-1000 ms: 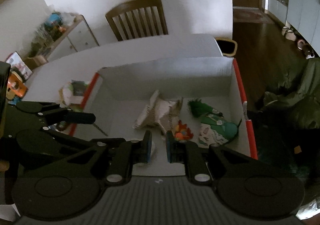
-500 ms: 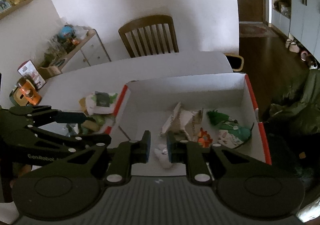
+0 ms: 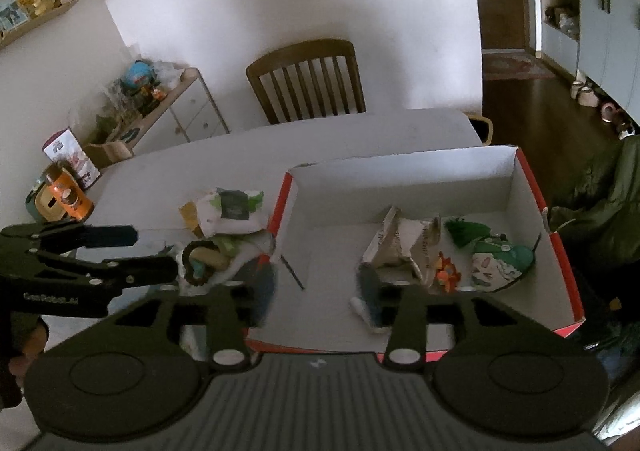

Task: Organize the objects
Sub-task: 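Withdraw both tools from the box back toward the table items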

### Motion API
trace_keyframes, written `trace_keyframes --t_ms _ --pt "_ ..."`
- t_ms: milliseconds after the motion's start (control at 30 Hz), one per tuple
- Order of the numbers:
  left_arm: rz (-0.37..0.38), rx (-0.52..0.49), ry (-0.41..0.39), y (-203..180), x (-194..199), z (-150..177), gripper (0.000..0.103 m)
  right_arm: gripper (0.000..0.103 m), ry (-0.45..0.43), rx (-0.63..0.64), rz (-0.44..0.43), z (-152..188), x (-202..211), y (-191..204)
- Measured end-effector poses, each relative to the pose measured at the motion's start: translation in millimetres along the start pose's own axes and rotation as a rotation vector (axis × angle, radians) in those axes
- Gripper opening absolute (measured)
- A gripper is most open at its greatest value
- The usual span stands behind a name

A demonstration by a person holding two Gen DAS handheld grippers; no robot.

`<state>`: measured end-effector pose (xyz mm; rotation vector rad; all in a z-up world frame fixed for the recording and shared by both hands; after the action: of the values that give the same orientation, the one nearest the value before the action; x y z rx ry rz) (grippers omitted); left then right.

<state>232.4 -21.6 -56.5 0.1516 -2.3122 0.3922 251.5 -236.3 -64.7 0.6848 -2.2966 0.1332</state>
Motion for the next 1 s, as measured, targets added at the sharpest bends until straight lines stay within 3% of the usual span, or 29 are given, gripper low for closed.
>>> trace_keyframes --t_ms 200,400,633,1000 --pt "-0.020 0.029 -0.009 34.3 9.5 3.0 0.091 0.059 -0.003 0.003 -0.002 -4.9 -4.9 21.3" --pt "-0.042 0.047 -0.028 67.3 17.4 4.9 0.100 0.068 -0.001 0.005 -0.009 -11.3 -14.0 43.6" --pt "-0.057 0.090 -0.042 107.3 17.6 4.0 0.102 0.074 0.009 0.020 -0.014 -18.8 -29.0 70.0" --pt "-0.132 0.109 -0.027 178.2 -4.3 9.7 0.102 0.076 0.052 0.032 -0.021 -32.5 -71.0 110.8"
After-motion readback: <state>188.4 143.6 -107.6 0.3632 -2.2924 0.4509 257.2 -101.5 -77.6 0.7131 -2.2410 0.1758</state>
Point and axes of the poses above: each gripper's, at about its wrist camera, not at the fingertips, and x roughly against the way its jaws point, y to its left, z to its underside, the point moved 4 cm from there along -x, roughly the way its jaws point, and after that the axes turned 15 degrees about x, right-handed, at the moved point
